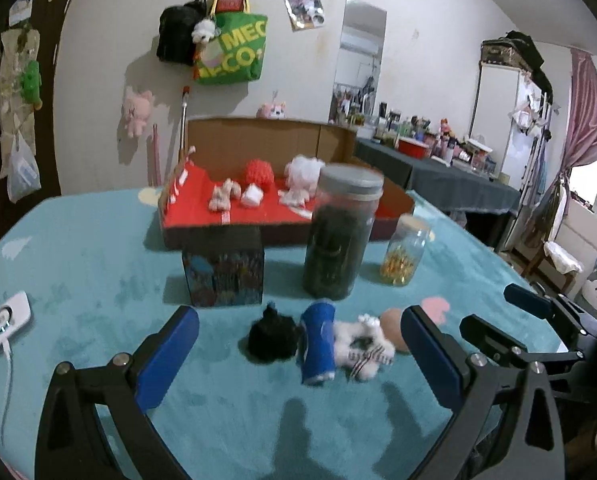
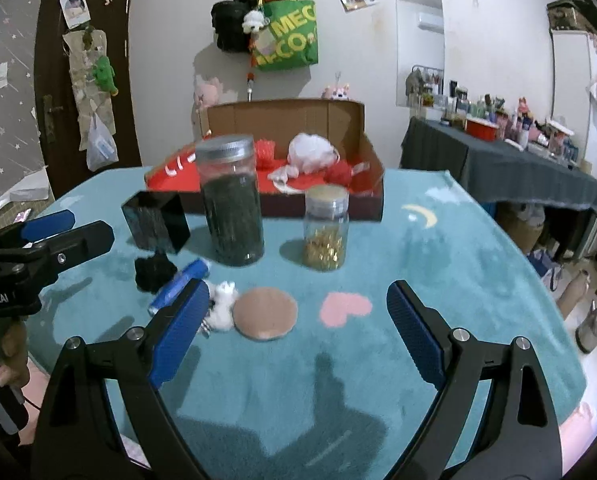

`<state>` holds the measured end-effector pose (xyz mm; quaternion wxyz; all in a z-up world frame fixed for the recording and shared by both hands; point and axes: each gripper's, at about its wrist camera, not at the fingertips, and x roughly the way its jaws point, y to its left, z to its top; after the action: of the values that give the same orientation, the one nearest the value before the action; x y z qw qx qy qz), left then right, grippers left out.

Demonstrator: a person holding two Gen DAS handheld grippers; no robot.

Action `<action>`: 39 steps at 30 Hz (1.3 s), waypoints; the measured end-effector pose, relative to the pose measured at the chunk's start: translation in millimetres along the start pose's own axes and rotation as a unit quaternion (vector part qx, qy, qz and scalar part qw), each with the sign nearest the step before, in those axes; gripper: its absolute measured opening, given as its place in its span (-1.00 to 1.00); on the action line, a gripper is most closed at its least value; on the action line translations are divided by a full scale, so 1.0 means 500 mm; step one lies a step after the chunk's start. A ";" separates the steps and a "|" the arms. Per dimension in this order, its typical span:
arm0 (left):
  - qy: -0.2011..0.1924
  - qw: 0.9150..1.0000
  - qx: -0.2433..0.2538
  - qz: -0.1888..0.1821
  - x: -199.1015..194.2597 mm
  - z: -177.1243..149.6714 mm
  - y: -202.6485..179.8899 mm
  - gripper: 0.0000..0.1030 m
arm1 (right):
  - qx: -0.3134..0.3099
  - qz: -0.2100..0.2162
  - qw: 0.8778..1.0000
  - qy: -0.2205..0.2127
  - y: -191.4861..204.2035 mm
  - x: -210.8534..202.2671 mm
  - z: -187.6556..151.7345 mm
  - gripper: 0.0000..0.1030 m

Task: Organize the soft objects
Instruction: 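Grasp the beige round sponge pad with the right tool while the left tool grasps the black fluffy piece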

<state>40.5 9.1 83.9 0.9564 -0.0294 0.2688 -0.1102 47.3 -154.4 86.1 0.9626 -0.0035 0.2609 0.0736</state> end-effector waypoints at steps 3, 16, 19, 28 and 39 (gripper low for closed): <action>0.013 1.000 -0.003 0.004 0.015 -0.014 0.005 1.00 | 0.001 -0.003 1.000 0.007 0.002 0.011 -0.013 0.77; 0.049 0.999 -0.011 0.012 0.060 -0.030 0.027 1.00 | 0.019 0.009 0.999 0.042 -0.007 0.049 -0.043 0.77; 0.061 0.998 -0.011 0.015 0.073 -0.029 0.034 1.00 | 0.018 0.012 0.999 0.047 -0.007 0.057 -0.044 0.77; 0.096 0.995 0.003 0.024 0.115 -0.003 0.061 1.00 | 0.014 0.042 0.995 0.085 -0.011 0.107 -0.032 0.77; 0.156 0.988 0.013 -0.020 0.169 0.002 0.070 0.17 | -0.010 0.082 0.986 0.147 -0.003 0.184 -0.008 0.38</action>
<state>118.3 24.0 37.7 0.9007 -0.0049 0.4123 -0.1366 123.8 -143.3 36.4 0.9045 -0.0025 0.3979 0.1533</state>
